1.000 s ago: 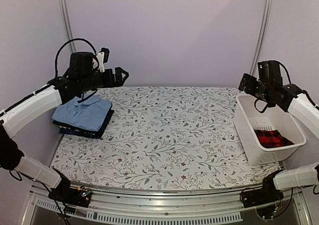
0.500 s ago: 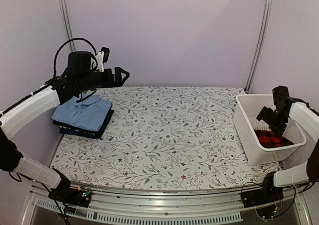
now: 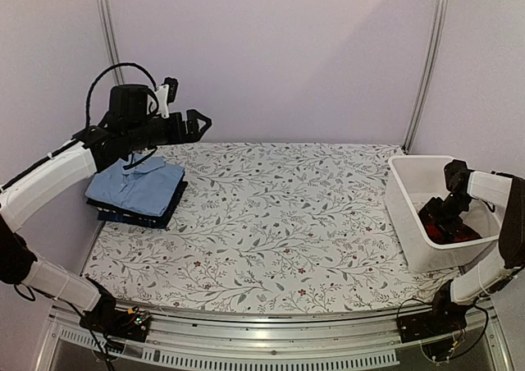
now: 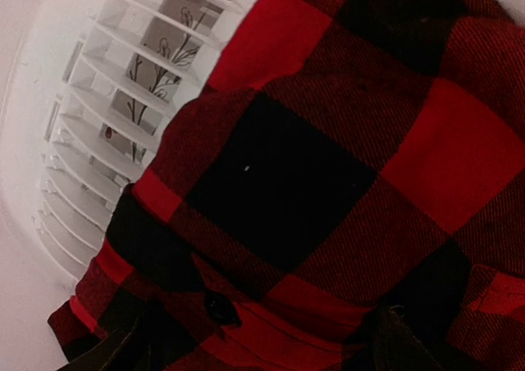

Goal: Fold and stack the long sleeve shirts
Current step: Pick up the crumpled shirt from the bin.

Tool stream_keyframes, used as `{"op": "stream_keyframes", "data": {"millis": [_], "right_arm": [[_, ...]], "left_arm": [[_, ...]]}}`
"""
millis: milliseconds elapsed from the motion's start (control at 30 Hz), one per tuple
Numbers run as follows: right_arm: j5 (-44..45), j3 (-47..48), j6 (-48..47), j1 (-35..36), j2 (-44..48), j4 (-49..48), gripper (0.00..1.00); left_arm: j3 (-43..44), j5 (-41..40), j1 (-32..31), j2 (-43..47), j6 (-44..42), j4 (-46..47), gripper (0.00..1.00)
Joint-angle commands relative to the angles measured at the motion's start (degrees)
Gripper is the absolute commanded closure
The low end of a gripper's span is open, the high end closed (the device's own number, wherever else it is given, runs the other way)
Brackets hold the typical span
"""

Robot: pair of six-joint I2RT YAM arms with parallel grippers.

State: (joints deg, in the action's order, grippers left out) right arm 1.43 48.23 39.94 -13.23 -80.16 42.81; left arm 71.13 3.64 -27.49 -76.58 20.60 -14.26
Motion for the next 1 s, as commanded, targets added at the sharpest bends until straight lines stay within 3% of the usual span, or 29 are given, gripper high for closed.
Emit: {"op": "stream_keyframes", "data": {"millis": [0, 200, 367, 667, 967], "right_arm": [[-5.3, -1.5, 2.5, -0.3, -3.3, -5.5, 0.23], [-10.3, -2.6, 2.7, -0.3, -5.8, -11.9, 0.73], [-12.5, -1.7, 0.7, -0.3, -6.9, -16.2, 1.00], [-11.0, 5.4, -2.1, -0.2, -8.1, -19.9, 1.00], [-5.4, 15.9, -4.5, 1.9, -2.3, -16.5, 1.00]], "left_arm": [[-0.6, -0.4, 0.7, 2.3, 0.6, -0.1, 0.00], [-0.9, -1.5, 1.1, 3.4, 0.5, -1.2, 0.00], [-1.1, -1.7, 1.4, 3.7, 0.6, -1.4, 0.00], [-1.4, -1.8, 1.5, 3.4, 1.2, -1.5, 0.00], [-1.1, -2.8, 1.5, 3.7, 1.4, -1.8, 0.01]]}}
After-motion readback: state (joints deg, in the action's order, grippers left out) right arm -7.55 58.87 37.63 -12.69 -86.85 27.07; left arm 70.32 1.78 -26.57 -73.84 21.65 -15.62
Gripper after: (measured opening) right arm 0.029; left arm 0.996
